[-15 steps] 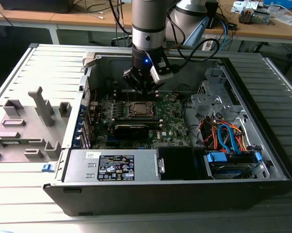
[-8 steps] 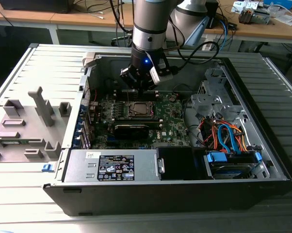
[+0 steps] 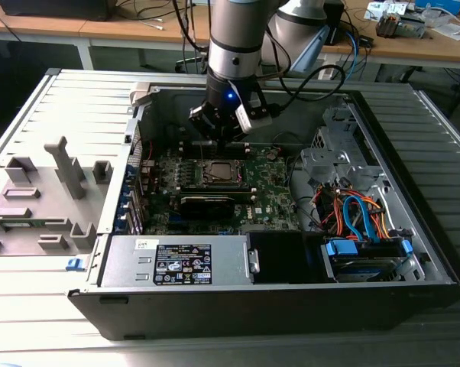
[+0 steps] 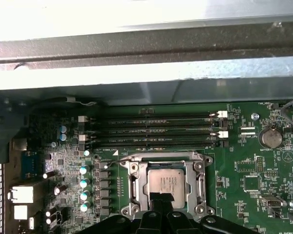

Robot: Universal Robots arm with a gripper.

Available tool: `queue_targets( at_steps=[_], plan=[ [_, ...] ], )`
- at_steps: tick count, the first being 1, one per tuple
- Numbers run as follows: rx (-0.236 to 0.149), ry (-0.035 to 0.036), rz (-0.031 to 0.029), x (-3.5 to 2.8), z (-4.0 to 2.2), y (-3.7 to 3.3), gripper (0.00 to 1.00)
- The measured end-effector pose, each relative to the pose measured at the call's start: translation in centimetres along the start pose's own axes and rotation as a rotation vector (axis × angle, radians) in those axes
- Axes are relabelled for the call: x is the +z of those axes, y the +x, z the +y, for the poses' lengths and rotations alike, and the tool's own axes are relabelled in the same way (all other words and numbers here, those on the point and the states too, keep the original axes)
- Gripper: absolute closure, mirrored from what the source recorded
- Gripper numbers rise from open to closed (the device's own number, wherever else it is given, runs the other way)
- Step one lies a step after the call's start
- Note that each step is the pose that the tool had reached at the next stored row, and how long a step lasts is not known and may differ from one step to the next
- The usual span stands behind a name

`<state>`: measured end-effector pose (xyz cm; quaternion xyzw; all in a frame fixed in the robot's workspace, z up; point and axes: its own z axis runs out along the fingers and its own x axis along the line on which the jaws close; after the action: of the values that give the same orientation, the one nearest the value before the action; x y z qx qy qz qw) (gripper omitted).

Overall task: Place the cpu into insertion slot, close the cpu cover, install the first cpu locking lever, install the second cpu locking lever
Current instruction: 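Install the first cpu locking lever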

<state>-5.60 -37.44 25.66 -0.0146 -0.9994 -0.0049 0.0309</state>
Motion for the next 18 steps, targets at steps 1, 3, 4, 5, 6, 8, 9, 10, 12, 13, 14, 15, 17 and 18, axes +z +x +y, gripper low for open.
queue_targets(
  at_steps=[1,3,4,5,6,8,9,10,12,13,14,15,17,18],
  plan=[
    [0.000,-0.0018,-0.0002,-0.07,0.00,0.02,0.89],
    [-0.012,-0.0063,-0.0003,-0.16,0.01,0.05,0.89],
    [-0.028,-0.0059,0.0000,-0.17,0.00,0.06,0.89],
    [-0.044,-0.0052,0.0004,-0.17,0.00,0.06,0.89],
    [-0.058,-0.0045,0.0006,-0.18,0.00,0.06,0.89],
    [-0.098,-0.0023,0.0011,-0.17,0.00,0.06,0.89],
    [-0.114,-0.0013,0.0013,-0.17,0.00,0.06,0.89],
    [-0.137,0.0001,0.0016,-0.18,0.00,0.06,0.89],
    [-0.137,0.0000,0.0015,-0.17,0.00,0.06,0.89],
    [-0.137,-0.0001,0.0015,-0.17,0.00,0.06,0.89],
    [-0.137,-0.0001,0.0015,-0.17,0.00,0.06,0.89],
    [-0.137,-0.0003,0.0015,-0.18,0.01,0.06,0.89],
    [-0.137,0.0000,0.0016,-0.24,0.00,0.07,0.89],
    [-0.137,-0.0001,0.0015,-0.25,0.00,0.07,0.89]
  ],
)
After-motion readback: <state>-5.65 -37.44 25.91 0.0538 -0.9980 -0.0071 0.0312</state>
